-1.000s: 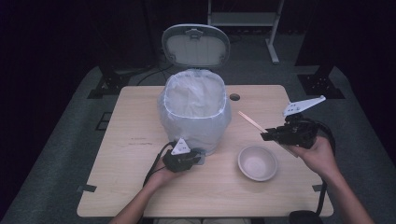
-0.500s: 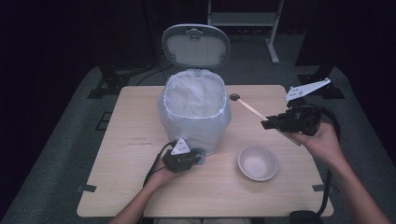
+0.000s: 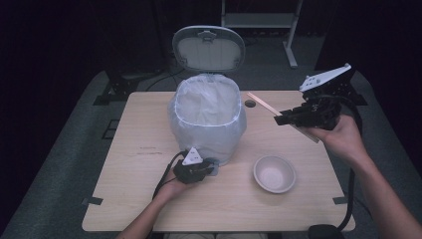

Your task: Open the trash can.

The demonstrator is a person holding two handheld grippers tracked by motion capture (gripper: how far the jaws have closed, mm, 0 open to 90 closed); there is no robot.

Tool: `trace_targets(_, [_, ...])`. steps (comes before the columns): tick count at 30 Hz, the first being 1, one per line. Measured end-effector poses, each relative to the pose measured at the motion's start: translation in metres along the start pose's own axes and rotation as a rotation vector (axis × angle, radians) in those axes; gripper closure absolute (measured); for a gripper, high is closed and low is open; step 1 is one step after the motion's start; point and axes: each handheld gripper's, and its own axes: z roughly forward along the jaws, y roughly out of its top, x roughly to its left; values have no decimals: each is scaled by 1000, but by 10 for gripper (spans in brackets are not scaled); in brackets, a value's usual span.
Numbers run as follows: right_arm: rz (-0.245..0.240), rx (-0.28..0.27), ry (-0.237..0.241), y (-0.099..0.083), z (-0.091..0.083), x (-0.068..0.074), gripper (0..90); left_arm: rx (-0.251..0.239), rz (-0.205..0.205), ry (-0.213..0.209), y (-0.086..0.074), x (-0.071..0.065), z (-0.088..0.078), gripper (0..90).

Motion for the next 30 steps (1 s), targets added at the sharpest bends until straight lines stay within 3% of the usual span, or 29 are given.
trace_targets(9, [-39,10,7,29,1,7,792,-9,-8,-3,-1,1,0,710])
trace_targets(30, [-79,60,26,72,17,13,792,-15,-12,-5,-2,1,0,712])
